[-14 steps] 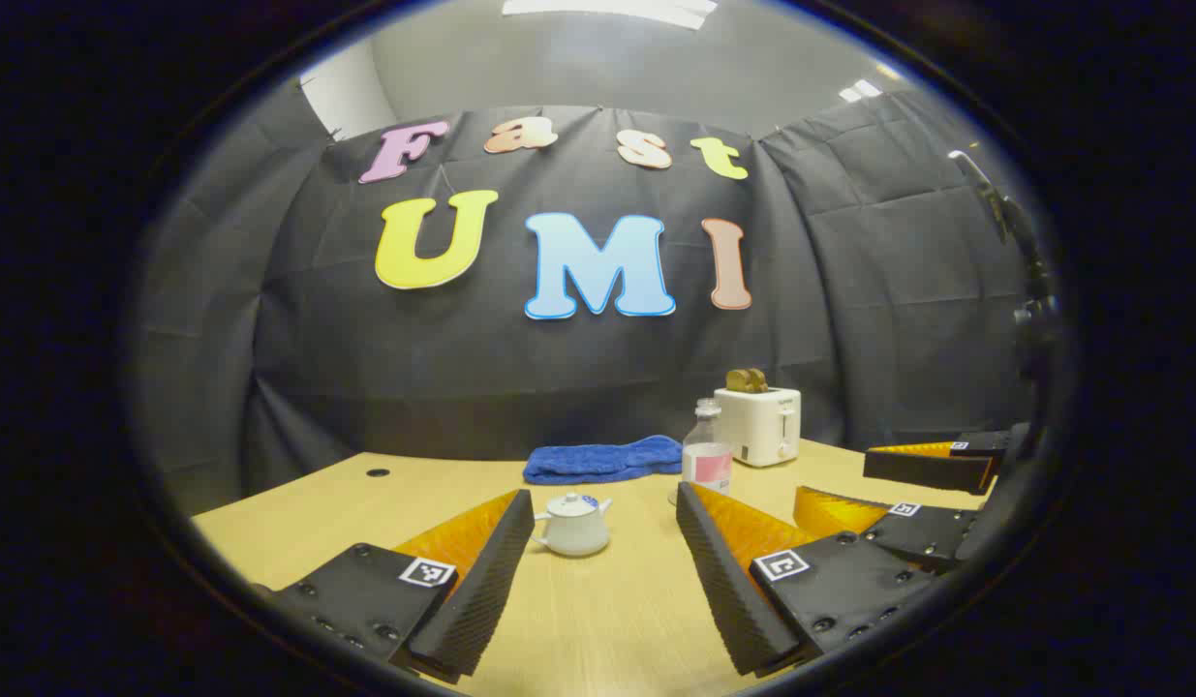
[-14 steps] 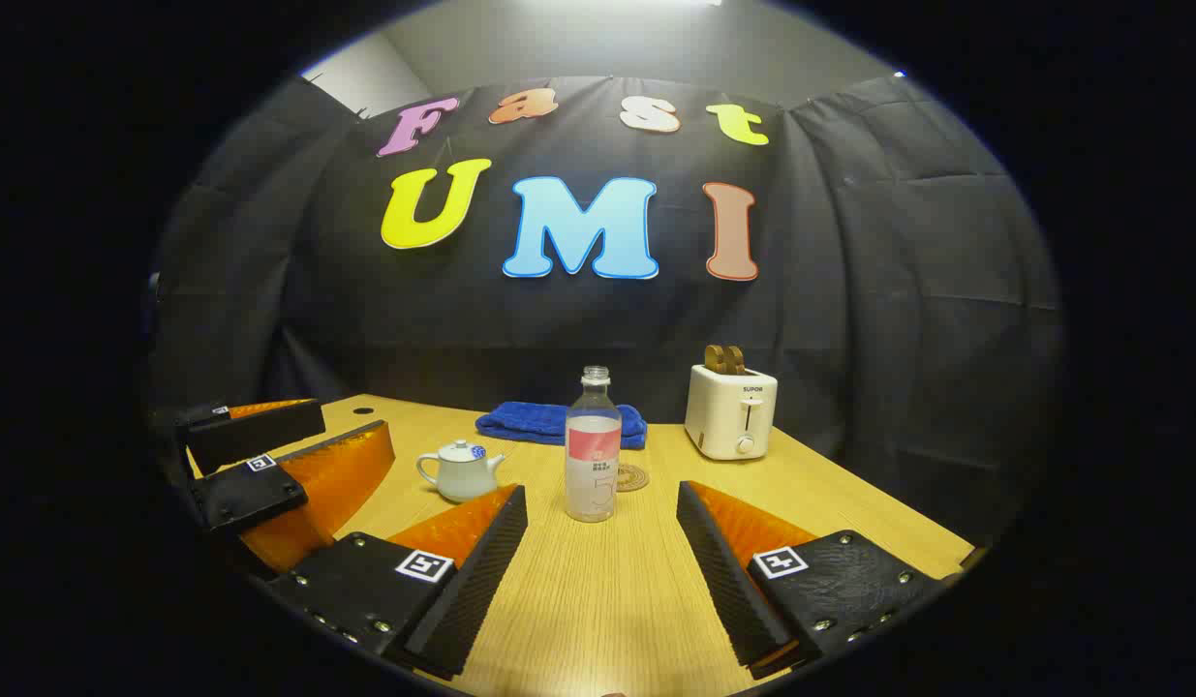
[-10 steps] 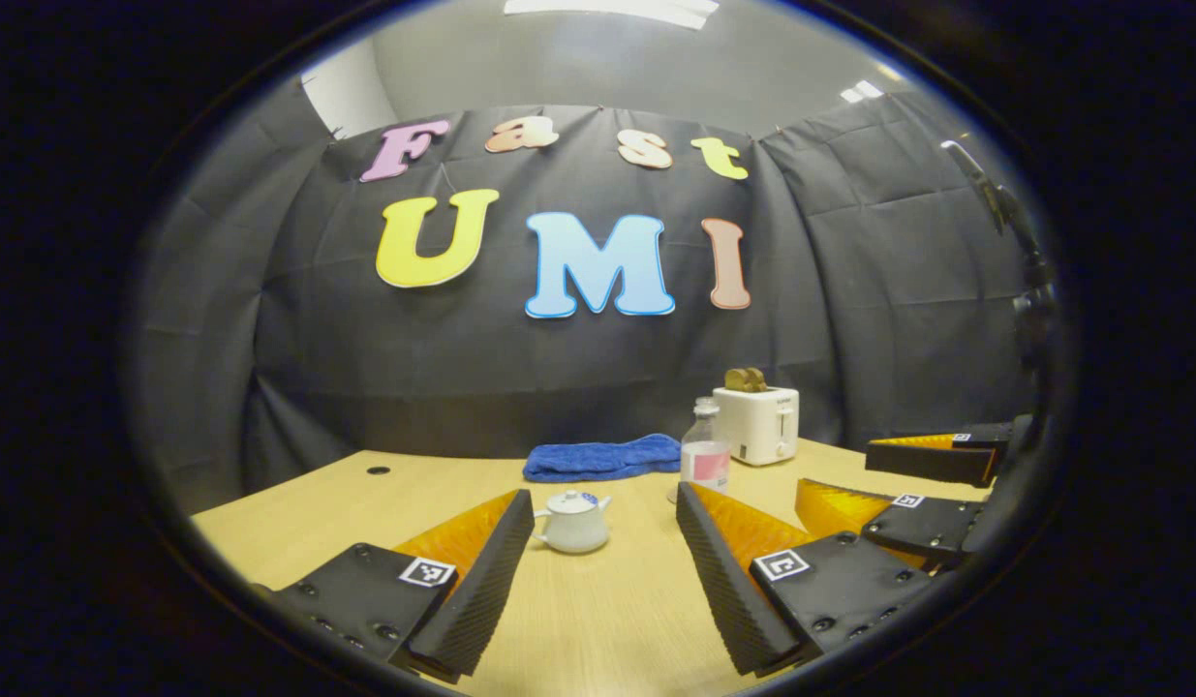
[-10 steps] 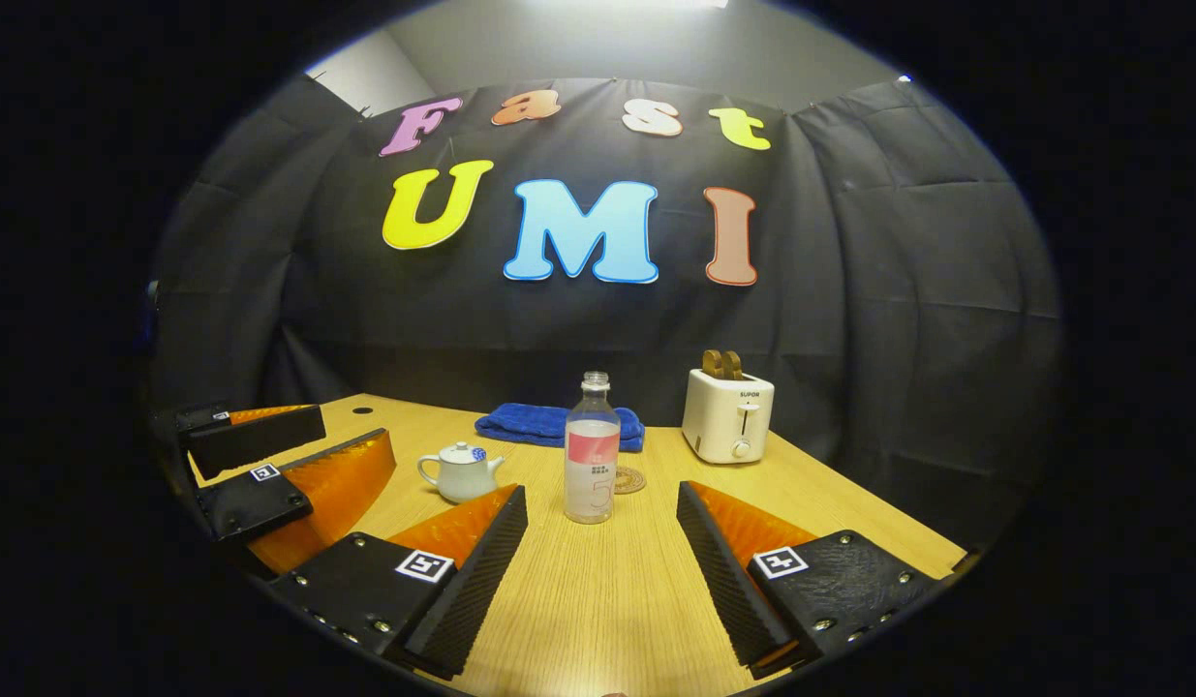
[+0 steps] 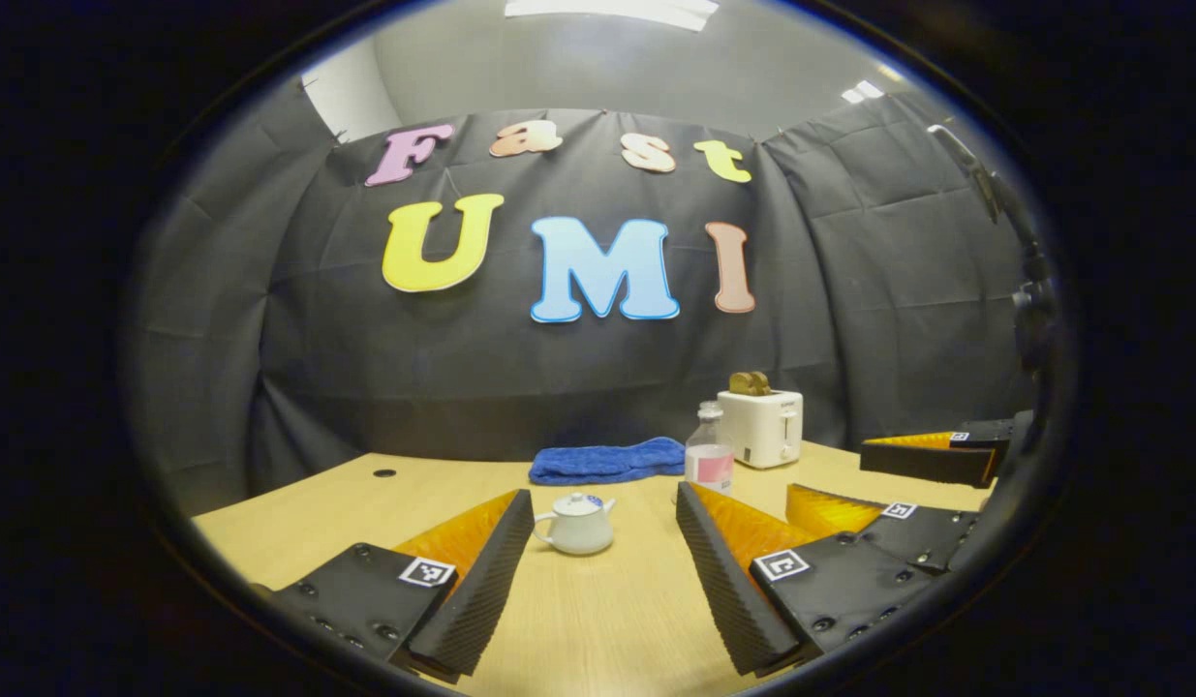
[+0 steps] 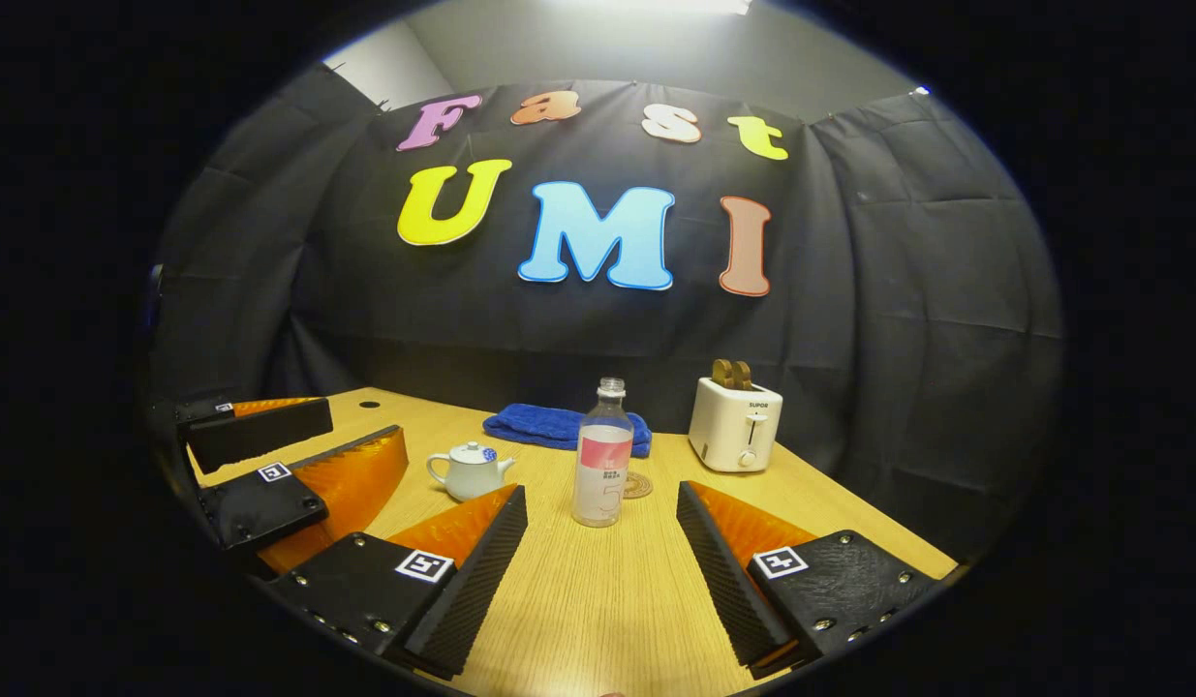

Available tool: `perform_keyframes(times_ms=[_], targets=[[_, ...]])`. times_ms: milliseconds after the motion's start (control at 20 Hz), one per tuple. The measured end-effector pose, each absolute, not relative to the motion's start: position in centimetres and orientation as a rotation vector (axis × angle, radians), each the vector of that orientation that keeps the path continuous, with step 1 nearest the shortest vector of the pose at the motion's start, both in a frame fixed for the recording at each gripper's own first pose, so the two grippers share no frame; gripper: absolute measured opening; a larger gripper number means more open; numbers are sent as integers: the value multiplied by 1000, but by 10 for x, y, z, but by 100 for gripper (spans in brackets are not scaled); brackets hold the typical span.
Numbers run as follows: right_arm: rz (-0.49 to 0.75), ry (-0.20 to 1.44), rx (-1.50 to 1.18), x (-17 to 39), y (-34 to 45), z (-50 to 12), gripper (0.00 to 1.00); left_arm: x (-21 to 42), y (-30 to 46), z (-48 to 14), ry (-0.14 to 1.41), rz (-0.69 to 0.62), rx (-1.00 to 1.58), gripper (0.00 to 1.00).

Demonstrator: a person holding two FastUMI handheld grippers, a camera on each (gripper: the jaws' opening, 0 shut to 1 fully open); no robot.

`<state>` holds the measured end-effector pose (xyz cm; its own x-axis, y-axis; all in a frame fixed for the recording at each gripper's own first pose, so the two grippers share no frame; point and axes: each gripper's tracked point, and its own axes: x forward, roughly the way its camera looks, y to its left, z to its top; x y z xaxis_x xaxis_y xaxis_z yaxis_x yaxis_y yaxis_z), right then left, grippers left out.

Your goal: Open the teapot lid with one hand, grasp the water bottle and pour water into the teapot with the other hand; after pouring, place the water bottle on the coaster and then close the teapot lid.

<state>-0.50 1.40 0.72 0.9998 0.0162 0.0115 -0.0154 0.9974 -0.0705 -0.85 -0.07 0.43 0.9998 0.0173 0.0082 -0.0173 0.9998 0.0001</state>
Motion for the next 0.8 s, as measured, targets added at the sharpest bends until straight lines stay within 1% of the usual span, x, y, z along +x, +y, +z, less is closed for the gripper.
perform_keyframes(times_ms=[450,800], targets=[[31,-20,-60,-1,9,5,97,-3,-9,-1,12,21,10,100],[22,-30,-62,20,8,11,97,15,7,-7,38,34,8,100]])
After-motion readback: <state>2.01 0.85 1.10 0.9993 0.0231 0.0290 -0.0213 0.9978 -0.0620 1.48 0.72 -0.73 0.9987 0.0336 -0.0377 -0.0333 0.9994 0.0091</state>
